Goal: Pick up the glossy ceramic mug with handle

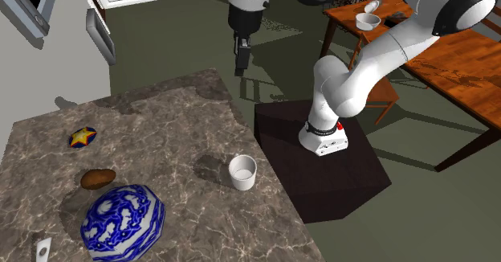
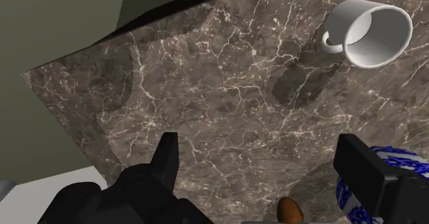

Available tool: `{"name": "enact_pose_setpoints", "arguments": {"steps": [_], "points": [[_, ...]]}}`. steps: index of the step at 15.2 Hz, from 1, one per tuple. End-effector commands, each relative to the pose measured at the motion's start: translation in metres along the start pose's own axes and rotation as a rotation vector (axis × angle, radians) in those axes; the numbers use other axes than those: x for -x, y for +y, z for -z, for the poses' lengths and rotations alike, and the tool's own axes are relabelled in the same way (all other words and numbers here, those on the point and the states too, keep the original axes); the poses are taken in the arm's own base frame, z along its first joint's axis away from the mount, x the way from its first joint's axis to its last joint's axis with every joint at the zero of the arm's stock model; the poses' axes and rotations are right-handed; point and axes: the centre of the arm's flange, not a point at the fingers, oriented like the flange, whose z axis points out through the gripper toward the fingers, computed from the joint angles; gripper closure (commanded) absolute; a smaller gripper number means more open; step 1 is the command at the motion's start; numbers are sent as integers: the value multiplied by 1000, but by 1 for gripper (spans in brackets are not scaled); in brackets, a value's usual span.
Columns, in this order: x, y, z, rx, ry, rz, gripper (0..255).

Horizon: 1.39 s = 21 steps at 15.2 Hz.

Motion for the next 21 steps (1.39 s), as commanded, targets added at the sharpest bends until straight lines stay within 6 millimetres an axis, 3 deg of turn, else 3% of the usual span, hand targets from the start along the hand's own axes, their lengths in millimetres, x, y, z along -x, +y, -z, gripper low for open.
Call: {"name": "enact_pose_setpoints", "arguments": {"steps": [1, 21], "points": [[0, 0, 0, 0, 0, 0, 0], [23, -193, -180, 12, -9, 21, 0]]}}
